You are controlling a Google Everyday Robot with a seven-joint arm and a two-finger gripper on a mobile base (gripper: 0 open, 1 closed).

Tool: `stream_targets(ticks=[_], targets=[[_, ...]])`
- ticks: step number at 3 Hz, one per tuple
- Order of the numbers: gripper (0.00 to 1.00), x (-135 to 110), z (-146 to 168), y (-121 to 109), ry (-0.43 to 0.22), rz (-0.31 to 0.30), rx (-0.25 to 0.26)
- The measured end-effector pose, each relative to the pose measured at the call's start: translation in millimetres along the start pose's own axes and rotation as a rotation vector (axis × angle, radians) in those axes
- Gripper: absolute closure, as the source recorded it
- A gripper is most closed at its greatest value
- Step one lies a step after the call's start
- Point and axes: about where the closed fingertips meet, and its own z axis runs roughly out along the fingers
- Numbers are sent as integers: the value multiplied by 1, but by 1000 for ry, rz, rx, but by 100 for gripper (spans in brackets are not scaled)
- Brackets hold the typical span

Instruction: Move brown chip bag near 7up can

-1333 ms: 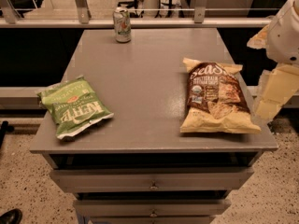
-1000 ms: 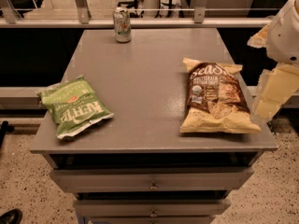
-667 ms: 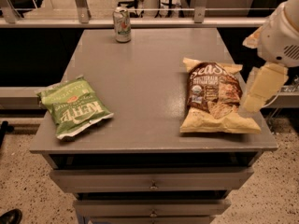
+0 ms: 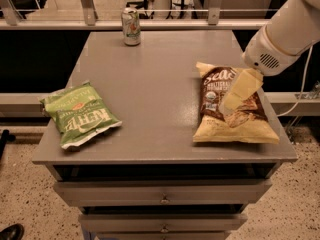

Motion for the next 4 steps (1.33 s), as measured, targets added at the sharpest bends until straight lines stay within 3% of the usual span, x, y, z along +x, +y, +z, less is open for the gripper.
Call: stream_targets(ticks=[1,3,4], targets=[[0,-4,26,-6,-10,73,-17],[41,-5,56,-17,-16,177,-12],[73,-7,54,-26,-29,195,13]])
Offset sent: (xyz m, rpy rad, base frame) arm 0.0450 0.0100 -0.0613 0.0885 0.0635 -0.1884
